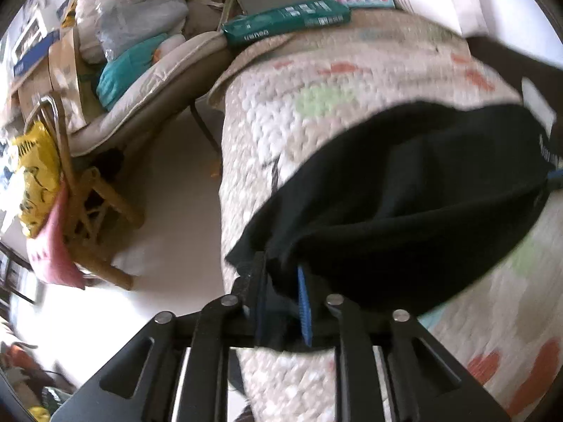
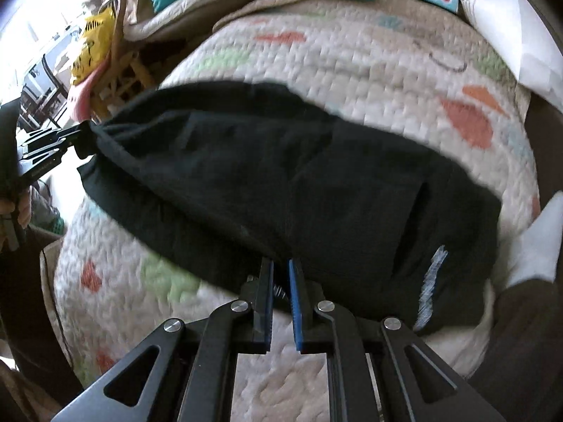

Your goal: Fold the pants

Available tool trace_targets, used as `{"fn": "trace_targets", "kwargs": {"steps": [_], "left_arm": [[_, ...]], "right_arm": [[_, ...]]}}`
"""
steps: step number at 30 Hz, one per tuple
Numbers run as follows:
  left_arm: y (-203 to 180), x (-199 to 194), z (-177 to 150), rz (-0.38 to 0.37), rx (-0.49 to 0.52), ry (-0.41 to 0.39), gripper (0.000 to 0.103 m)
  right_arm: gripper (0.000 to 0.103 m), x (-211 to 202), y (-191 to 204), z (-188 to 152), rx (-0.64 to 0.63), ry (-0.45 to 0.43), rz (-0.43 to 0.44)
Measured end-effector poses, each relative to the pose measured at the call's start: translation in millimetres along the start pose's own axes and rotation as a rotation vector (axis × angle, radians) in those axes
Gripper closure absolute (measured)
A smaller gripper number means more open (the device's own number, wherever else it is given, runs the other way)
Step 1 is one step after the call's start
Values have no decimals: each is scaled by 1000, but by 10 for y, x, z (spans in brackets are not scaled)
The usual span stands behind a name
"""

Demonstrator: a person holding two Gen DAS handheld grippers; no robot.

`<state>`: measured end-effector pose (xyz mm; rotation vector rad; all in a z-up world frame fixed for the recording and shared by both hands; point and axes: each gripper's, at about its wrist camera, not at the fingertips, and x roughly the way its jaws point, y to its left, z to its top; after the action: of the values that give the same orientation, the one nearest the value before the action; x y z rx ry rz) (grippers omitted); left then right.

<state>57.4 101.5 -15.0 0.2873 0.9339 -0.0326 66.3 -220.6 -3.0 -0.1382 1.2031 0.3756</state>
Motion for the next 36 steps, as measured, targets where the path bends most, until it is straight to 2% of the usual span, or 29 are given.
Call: {"fn": "trace_targets", "kwargs": {"steps": [2, 4, 7, 9, 10, 11, 13, 17, 20, 23, 26, 29, 30, 33, 36], "left_arm": [[17, -36, -85, 34, 26, 1, 67], [102, -116, -150, 40, 15, -11, 58], [294, -268, -206, 13, -44, -29, 55], [464, -373, -246, 13, -101, -46, 55], [570, -424, -263, 13, -139, -56, 55], [686, -469, -287, 6, -184, -62, 55], [978, -575, -337, -1, -315, -82, 55], [1411, -630, -355, -31, -583, -103, 55], [1423, -491, -245, -80, -692, -83, 55], [1352, -228, -176, -122, -810, -26, 55], [1281, -27, -212, -156, -863, -8, 55], [1290, 64, -326, -89, -866, 24, 55], [1329, 85, -373, -89, -887, 36, 55], [1470, 67, -604, -127, -991, 52, 55], [1563, 7, -768, -133, -1062, 54, 55]], "right_arm": [[94, 53, 27, -90, -2, 18, -7], [94, 122, 13, -172, 0, 45, -30], [93, 161, -84, -249, 41, 57, -36], [89, 140, -144, -264, 75, 61, -33], [79, 121, -154, -273, 85, 61, -41], [60, 98, -151, -283, 85, 59, -53], [35, 34, -103, -311, 71, 48, -80], [33, -179, 49, -311, 35, -1, -85], [33, -301, 175, -241, 20, -48, -63], [33, -310, 316, -74, 26, -87, -28], [38, -258, 641, 181, -5, -132, 20], [49, -87, 1169, 496, -79, -143, 113], [51, -8, 1368, 631, -114, -137, 148], [53, 213, 1842, 1008, -199, -136, 222], [53, 506, 2261, 1383, -298, -127, 245]]}}
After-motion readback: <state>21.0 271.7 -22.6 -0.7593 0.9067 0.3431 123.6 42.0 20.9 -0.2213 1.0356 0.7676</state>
